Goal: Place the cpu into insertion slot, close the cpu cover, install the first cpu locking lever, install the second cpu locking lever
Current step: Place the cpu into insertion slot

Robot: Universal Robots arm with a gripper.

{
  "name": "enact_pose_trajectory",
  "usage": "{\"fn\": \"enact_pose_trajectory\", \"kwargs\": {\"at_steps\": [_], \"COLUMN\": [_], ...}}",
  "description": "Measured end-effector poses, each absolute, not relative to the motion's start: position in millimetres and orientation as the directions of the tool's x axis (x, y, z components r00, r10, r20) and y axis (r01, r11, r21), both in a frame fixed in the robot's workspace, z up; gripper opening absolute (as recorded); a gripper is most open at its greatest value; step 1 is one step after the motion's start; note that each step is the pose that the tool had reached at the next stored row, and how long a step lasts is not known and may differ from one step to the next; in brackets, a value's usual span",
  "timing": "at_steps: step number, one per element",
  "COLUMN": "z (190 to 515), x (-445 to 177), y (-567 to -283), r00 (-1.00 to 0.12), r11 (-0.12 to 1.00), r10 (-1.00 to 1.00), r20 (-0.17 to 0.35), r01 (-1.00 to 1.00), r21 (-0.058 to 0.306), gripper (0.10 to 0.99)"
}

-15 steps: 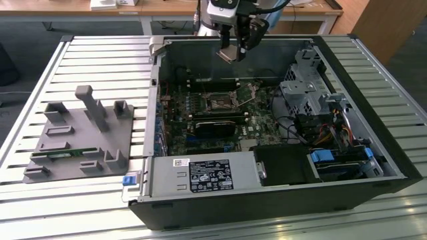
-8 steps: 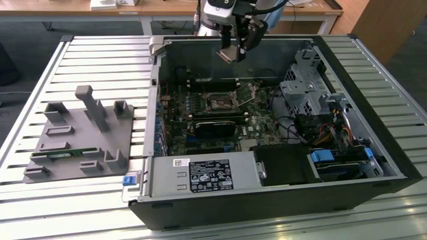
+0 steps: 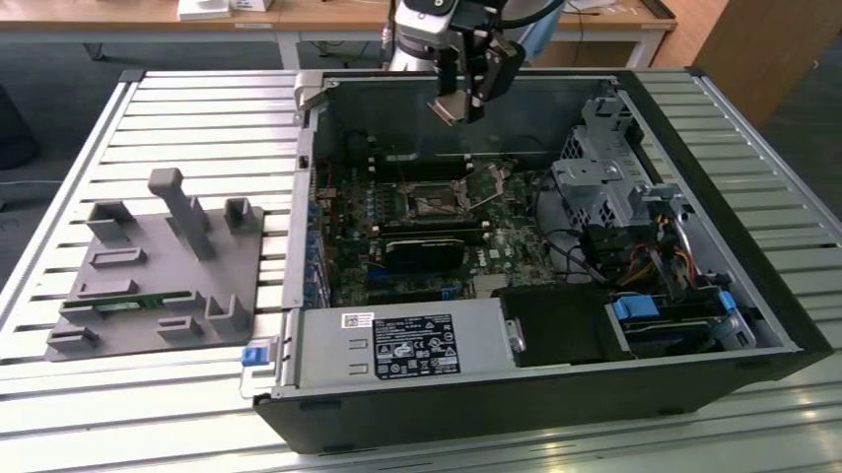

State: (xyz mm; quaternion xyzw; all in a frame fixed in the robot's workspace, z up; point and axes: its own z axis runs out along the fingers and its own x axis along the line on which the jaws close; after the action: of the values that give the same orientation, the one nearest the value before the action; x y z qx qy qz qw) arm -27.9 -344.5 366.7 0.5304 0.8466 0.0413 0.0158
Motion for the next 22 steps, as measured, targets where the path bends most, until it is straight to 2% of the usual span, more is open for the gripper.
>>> {"fn": "enact_pose_trajectory", "kwargs": {"at_steps": [7,22], "z": [365.8,362.7], "x": [-28.0,-27.9], "y": [-344.5,-344.5], "r00": [-0.365,-0.109], "r11": [0.363,0.108], "r10": [0.931,0.994], "r20": [0.016,0.015], "r01": [0.928,0.99], "r21": [0.086,0.086], "gripper": [0.537,0.537]}}
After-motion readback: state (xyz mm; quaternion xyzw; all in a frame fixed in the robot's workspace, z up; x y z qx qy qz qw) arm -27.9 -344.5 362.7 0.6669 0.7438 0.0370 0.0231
